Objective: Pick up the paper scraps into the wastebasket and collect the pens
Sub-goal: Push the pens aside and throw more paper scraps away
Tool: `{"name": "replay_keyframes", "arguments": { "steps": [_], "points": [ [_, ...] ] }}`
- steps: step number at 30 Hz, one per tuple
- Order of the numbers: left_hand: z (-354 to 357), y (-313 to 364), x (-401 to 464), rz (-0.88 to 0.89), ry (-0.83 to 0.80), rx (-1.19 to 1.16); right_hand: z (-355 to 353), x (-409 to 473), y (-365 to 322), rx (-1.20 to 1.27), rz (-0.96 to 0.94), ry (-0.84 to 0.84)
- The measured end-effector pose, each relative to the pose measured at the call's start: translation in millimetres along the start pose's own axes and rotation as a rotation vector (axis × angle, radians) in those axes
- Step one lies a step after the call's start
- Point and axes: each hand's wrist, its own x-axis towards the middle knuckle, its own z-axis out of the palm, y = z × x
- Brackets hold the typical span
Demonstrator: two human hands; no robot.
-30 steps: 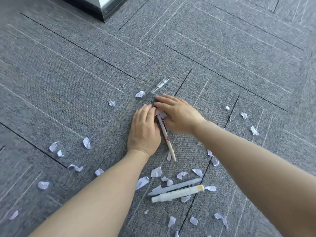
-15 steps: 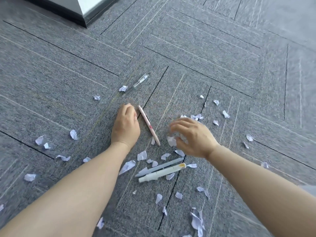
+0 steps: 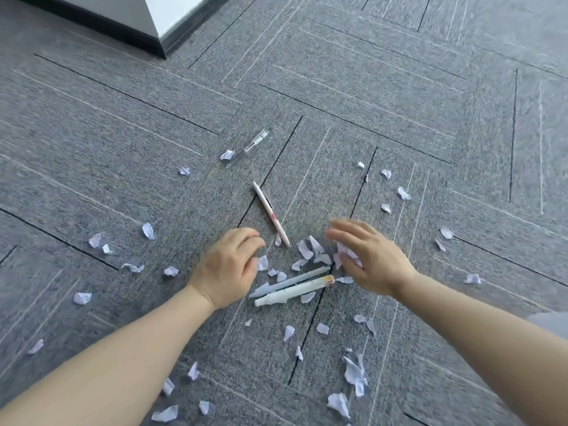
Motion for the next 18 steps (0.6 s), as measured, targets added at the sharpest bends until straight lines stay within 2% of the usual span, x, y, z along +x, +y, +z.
{"name": "replay_keyframes", "arguments": {
  "steps": [2, 5, 7, 11, 14, 18],
  "points": [
    [3.9, 6.8, -2.5, -0.008, -0.026, 0.04, 5.1, 16.1, -5.7, -0.007, -0.022, -0.07],
    [8.2, 12.8, -9.6, -0.021, -0.136, 0.154, 16.3, 17.9, -12.9, -0.027, -0.165, -0.165],
    [10.7, 11.8, -16.1, -0.023, -0.18, 0.178, 17.1, -3.4, -6.9, 0.0, -0.17, -0.147],
    [12.3, 13.8, -26.2, -0.015, -0.16, 0.082, 18.5, -33.6, 10.1, 0.016, -0.137, 0.017],
    [12.6, 15.0, -30.2, -0.003, -0.197, 0.047, 22.5, -26.3, 10.0, -0.031, -0.026, -0.052],
    [14.2, 20.0, -38.2, 0.091, -0.298, 0.074, 27.7, -37.4, 11.9, -0.069, -0.109, -0.119]
  ]
}}
